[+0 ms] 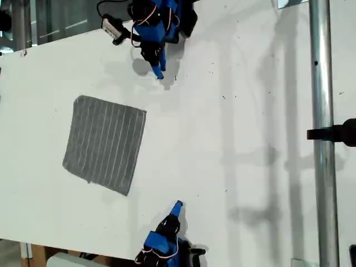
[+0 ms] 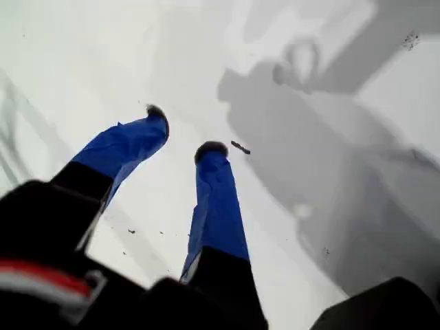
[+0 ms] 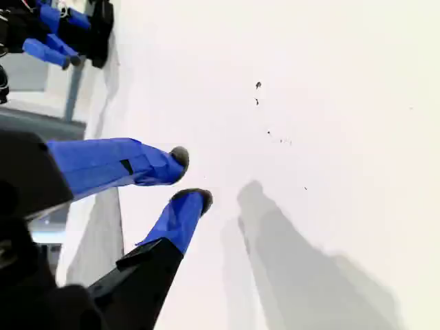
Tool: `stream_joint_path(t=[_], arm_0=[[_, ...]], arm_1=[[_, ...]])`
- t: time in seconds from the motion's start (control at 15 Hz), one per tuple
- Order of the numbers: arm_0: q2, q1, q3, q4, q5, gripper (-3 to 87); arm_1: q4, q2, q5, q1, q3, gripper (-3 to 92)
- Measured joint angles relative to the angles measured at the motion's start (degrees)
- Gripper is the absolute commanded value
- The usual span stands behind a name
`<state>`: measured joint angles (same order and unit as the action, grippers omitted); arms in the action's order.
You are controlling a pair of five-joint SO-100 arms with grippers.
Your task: Grasp corners of a towel and fold twice.
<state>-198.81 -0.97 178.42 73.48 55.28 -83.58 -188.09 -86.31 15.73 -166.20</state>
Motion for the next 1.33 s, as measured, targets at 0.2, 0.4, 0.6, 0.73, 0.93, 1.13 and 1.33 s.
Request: stream_joint_path(t=[0.2, 0.4, 0.6, 0.73, 0.93, 1.13, 1.33], arm_0=[[0.0, 0.2, 0.0, -1.1, 19.6, -2.9], [0.0, 1.7, 0.0, -3.0, 33.4, -2.9], [0.0, 2.9, 0.0, -3.1, 35.2, -2.9], [0.0, 2.5, 0.0, -4.0, 33.0, -2.9], [0.0, -2.2, -0.4, -4.0, 28.9, -2.9], [0.0, -2.3, -0.4, -4.0, 27.9, -2.9], [0.0, -2.3, -0.4, -5.1, 27.9, -2.9]], arm_1=[[0.0, 0.0, 0.0, 0.0, 0.0, 14.3], [0.0, 0.0, 0.0, 0.0, 0.0, 14.3], [0.0, 0.0, 0.0, 0.0, 0.0, 14.3], [0.0, 0.0, 0.0, 0.0, 0.0, 14.3], [0.0, 0.0, 0.0, 0.0, 0.0, 14.3], [0.0, 0.0, 0.0, 0.0, 0.0, 14.3], [0.0, 0.0, 0.0, 0.0, 0.0, 14.3]])
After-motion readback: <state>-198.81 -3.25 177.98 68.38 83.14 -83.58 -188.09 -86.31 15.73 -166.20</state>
